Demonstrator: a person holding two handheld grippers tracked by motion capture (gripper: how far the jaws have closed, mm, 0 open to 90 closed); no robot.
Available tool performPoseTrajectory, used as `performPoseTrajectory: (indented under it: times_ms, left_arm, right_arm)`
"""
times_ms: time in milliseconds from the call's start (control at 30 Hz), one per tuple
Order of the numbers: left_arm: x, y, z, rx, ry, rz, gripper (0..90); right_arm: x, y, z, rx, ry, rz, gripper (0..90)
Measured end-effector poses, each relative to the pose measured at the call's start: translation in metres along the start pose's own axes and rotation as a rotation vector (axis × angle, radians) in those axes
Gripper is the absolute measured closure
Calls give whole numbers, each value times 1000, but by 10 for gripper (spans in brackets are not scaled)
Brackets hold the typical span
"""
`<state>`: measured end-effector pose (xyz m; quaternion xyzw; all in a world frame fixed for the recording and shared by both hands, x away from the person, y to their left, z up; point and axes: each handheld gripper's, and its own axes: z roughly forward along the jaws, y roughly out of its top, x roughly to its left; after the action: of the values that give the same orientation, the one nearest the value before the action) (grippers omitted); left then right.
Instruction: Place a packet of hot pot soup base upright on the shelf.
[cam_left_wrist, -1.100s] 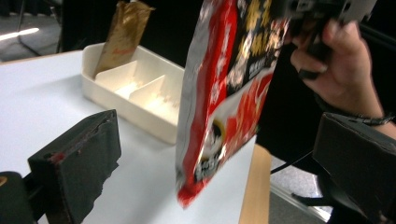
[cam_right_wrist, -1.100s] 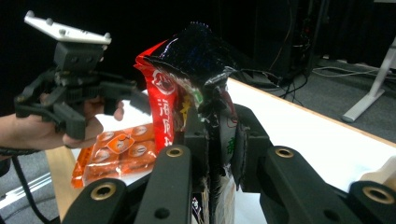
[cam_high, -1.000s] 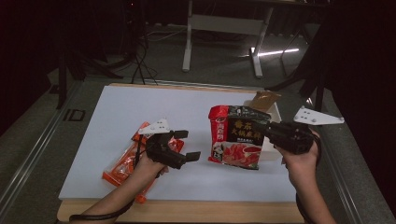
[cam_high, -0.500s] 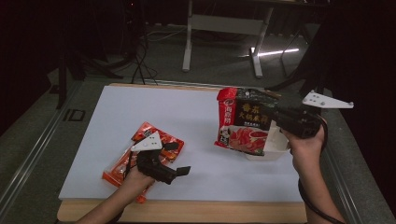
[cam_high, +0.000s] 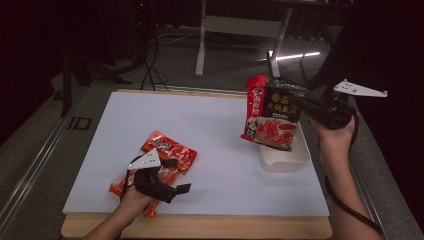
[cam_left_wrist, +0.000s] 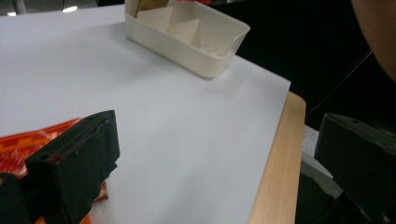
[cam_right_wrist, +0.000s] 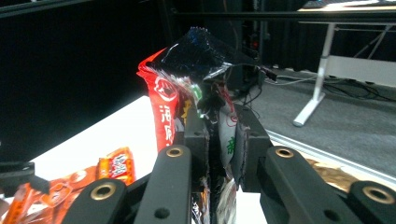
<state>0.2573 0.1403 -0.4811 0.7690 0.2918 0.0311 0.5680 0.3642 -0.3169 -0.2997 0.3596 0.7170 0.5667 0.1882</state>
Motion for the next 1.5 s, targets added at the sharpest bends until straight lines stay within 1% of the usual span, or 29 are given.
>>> performPoseTrajectory:
  times_ms: [100, 333, 467, 533, 633, 800, 833, 967, 1033, 1067, 1133, 1233, 1300, 1433, 1467, 1500]
  left_arm:
    - [3, -4, -2, -5, 1, -15, 5]
    - [6, -12, -3, 21, 28, -6, 0]
    - [7, -16, -4, 16, 29, -17, 0]
    - [7, -17, -4, 8, 36, -15, 0]
    - [7, -18, -5, 1, 45, -7, 0]
    - [8, -20, -4, 11, 49, -1, 0]
    - [8, -21, -3, 10, 47, -3, 0]
    - [7, -21, -3, 10, 51, 7, 0]
    - [7, -21, -2, 5, 49, 9, 0]
    - [7, -21, -2, 2, 49, 8, 0]
    - [7, -21, -2, -2, 44, 5, 0]
    - [7, -21, -2, -7, 43, 3, 0]
    - [7, -20, -2, -4, 43, 3, 0]
    - [7, -21, -2, -7, 42, 3, 0]
    - [7, -21, -2, -6, 39, -1, 0]
    - [7, -21, -2, -4, 40, -1, 0]
  right_arm:
    - [-10, 1, 2, -1, -18, 11, 781]
    - [-32, -2, 7, 0, -58, 36, 780]
    - [-43, -5, 10, -7, -78, 45, 779]
    - [-49, -6, 10, -14, -87, 59, 779]
    - [-58, -7, 11, -18, -103, 67, 778]
    - [-68, -11, 13, -21, -139, 62, 777]
    - [-71, -12, 14, -18, -143, 58, 777]
    - [-81, -17, 19, -11, -151, 71, 776]
    - [-83, -19, 19, -8, -158, 79, 776]
    - [-88, -23, 22, 0, -160, 88, 774]
    - [-91, -27, 25, 11, -170, 92, 774]
    - [-93, -31, 29, 21, -185, 91, 774]
    - [-96, -36, 36, 30, -197, 72, 773]
    - [-100, -39, 43, 31, -191, 54, 771]
    - [-102, -41, 48, 37, -179, 31, 770]
    - [-103, -41, 50, 42, -181, 32, 770]
